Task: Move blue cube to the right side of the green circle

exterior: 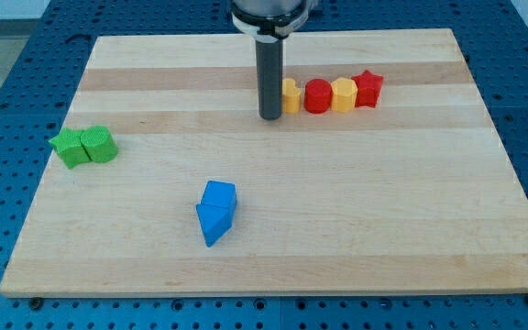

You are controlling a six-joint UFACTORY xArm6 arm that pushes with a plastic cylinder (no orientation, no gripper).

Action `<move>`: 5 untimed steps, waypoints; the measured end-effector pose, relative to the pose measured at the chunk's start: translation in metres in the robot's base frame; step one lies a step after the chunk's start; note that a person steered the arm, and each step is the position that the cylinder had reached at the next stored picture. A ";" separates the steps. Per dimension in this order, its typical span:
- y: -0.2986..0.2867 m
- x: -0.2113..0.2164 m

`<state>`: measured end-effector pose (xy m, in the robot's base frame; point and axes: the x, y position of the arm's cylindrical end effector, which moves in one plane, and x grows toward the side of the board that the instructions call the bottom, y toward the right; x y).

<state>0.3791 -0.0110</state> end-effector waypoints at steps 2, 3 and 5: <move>0.025 0.055; 0.032 0.091; -0.006 0.157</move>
<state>0.5366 -0.0169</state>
